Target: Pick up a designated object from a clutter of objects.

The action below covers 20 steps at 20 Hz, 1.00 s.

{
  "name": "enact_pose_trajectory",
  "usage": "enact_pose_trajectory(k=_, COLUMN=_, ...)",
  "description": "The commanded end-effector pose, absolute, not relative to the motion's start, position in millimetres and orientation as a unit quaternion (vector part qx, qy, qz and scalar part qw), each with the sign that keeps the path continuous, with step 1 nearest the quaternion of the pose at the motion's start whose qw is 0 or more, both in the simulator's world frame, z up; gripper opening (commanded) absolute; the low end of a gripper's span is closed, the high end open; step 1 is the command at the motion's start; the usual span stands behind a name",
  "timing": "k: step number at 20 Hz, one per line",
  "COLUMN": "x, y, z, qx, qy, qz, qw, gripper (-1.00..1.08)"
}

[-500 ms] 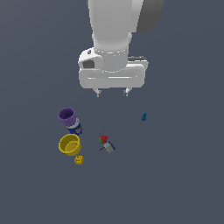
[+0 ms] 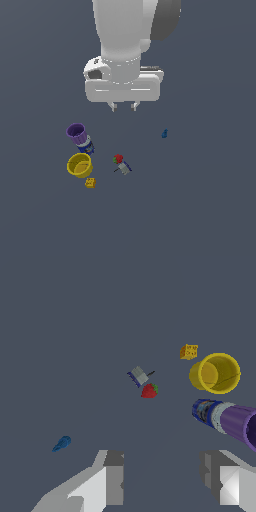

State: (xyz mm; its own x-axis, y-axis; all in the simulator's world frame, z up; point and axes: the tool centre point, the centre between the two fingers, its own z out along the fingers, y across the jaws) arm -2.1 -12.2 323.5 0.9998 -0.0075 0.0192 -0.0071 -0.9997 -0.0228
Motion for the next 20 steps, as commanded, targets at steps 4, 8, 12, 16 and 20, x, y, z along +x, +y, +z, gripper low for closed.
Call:
enact_pose_trajectory(k=4, x=-1, y=-24, z=315, qx=-1.000, qy=0.016, qz=-0.009, qw=0.012, gripper=0.28)
enact_pose_trajectory(k=8, x=1, y=-49, z=297, qx=-0.999, qy=0.042, qz=-0.008, qw=0.012, gripper=0.28)
enact_pose_trajectory(k=12, x=0, y=-88, z=268, qx=-0.997, qy=0.082, qz=-0.006, qw=0.010, gripper=0.28)
enact_pose_trajectory(k=16, x=-6, y=-134, z=236, qx=-0.992, qy=0.129, qz=-0.003, qw=0.006, gripper=0.28)
enact_pose_trajectory(k=20, x=-15, y=-166, z=213, qx=-0.987, qy=0.161, qz=-0.001, qw=0.002, gripper=0.28)
